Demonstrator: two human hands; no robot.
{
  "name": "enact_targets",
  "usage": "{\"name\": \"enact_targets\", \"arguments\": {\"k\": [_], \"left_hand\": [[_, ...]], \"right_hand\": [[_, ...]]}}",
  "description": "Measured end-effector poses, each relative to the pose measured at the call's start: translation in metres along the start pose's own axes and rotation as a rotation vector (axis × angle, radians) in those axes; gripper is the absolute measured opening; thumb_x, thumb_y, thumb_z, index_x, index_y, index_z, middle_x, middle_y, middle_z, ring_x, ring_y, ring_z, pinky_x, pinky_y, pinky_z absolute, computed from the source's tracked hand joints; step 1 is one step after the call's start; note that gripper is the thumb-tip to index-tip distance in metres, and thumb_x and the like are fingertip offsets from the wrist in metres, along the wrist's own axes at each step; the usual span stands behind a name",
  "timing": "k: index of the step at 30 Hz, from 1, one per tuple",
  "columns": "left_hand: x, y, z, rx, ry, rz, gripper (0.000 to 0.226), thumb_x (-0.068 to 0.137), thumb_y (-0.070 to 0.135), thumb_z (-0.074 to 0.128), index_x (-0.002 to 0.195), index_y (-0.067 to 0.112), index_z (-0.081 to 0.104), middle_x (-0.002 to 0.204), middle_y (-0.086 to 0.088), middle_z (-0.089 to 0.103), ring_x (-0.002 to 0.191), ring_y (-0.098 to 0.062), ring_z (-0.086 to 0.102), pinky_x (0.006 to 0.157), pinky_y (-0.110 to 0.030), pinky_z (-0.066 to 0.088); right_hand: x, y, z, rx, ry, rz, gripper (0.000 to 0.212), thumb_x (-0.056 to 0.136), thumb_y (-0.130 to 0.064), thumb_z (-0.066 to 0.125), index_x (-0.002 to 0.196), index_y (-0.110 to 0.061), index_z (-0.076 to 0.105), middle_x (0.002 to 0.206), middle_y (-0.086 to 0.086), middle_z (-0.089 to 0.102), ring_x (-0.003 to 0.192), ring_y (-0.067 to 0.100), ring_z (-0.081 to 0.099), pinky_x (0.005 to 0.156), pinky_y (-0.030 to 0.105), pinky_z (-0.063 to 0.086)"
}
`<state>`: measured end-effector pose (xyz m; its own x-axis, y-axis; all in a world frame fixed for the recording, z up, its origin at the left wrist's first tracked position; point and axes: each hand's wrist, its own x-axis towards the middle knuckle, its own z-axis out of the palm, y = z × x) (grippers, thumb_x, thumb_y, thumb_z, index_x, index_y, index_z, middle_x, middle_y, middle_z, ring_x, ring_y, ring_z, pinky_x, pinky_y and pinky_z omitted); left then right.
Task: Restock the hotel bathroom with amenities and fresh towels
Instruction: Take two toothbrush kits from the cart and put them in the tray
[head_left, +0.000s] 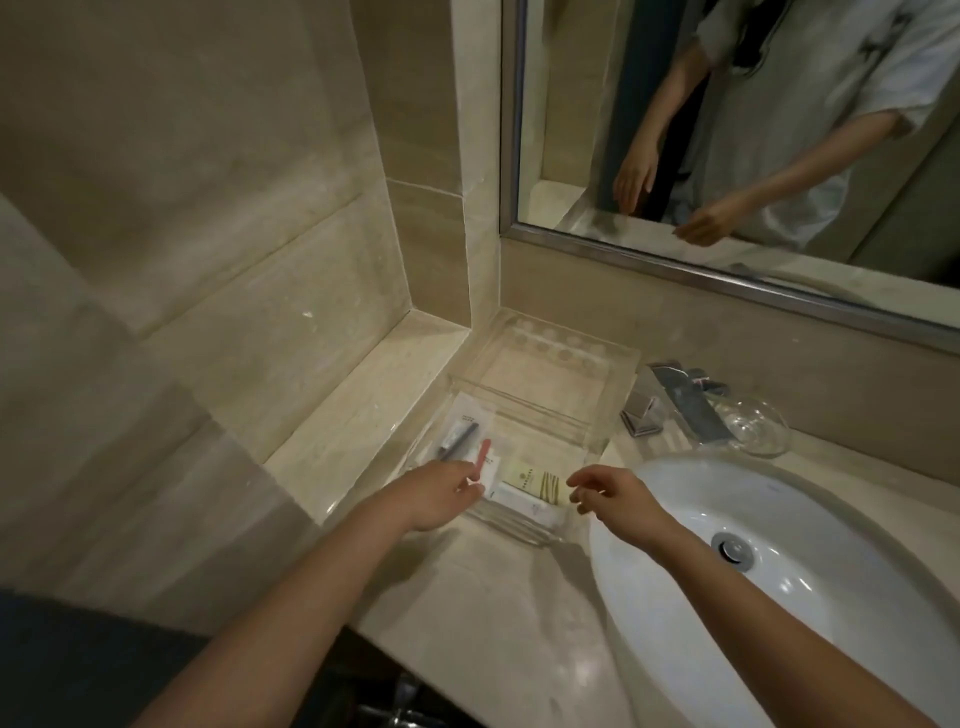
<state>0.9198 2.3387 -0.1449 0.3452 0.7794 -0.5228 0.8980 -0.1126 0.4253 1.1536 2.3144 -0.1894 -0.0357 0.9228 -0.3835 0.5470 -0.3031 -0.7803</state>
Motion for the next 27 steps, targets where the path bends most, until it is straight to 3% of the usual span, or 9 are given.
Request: {"name": "enact_targets", "arguments": {"k": [3, 7, 13, 20, 25, 27], "left_hand": [[-0.028, 0.020, 0.006, -0.022, 0.008, 0.004, 0.037, 0.099, 0.034, 0.035, 0.129, 0.016, 0.048, 0.140, -0.007, 0.046, 0.116, -0.023, 0.052, 0.084, -0.027, 0.037], [-0.069, 0.046, 0.018, -0.091, 0.109, 0.027, 0.036, 0.099, 0.032, 0.037, 0.130, 0.017, 0.049, 0.151, 0.003, 0.031, 0.127, -0.018, 0.044, 0.093, -0.025, 0.035], [-0.138, 0.050, 0.051, -0.174, 0.269, -0.030, 0.038, 0.098, 0.035, 0.039, 0.131, 0.020, 0.049, 0.133, -0.002, 0.053, 0.116, -0.016, 0.052, 0.097, -0.027, 0.040], [-0.245, 0.011, 0.096, -0.313, 0.416, -0.216, 0.040, 0.095, 0.039, 0.042, 0.129, 0.021, 0.051, 0.129, 0.000, 0.055, 0.113, -0.015, 0.054, 0.100, -0.036, 0.043], [-0.354, -0.026, 0.144, -0.415, 0.572, -0.451, 0.041, 0.096, 0.041, 0.041, 0.134, 0.024, 0.045, 0.132, 0.004, 0.053, 0.115, -0.011, 0.052, 0.098, -0.030, 0.043], [-0.394, -0.034, 0.166, -0.462, 0.624, -0.528, 0.041, 0.096, 0.040, 0.041, 0.134, 0.024, 0.045, 0.132, 0.003, 0.054, 0.116, -0.010, 0.052, 0.100, -0.031, 0.043]], "right_hand": [[-0.023, -0.008, -0.014, 0.058, -0.013, -0.072, 0.018, 0.090, -0.006, 0.050, 0.098, -0.016, 0.063, 0.093, 0.004, 0.068, 0.076, 0.009, 0.064, 0.068, 0.019, 0.047], [-0.057, -0.020, -0.024, 0.104, -0.056, -0.169, 0.018, 0.089, -0.003, 0.050, 0.096, -0.013, 0.063, 0.088, 0.006, 0.067, 0.073, 0.011, 0.063, 0.062, 0.013, 0.045], [-0.102, -0.044, 0.002, 0.118, -0.196, -0.316, 0.021, 0.088, -0.002, 0.049, 0.087, -0.019, 0.062, 0.081, 0.002, 0.067, 0.071, 0.012, 0.064, 0.067, 0.025, 0.044], [-0.136, -0.080, 0.071, -0.088, -0.459, -0.496, 0.020, 0.088, 0.002, 0.048, 0.093, -0.012, 0.062, 0.082, 0.004, 0.067, 0.065, 0.007, 0.061, 0.056, 0.008, 0.042], [-0.181, -0.113, 0.150, -0.235, -0.692, -0.673, 0.023, 0.089, 0.001, 0.049, 0.087, -0.017, 0.063, 0.076, 0.004, 0.065, 0.065, 0.012, 0.059, 0.063, 0.017, 0.044], [-0.207, -0.125, 0.180, -0.270, -0.791, -0.731, 0.018, 0.091, 0.002, 0.048, 0.093, -0.009, 0.062, 0.072, 0.002, 0.061, 0.064, 0.011, 0.057, 0.063, 0.015, 0.045]]}}
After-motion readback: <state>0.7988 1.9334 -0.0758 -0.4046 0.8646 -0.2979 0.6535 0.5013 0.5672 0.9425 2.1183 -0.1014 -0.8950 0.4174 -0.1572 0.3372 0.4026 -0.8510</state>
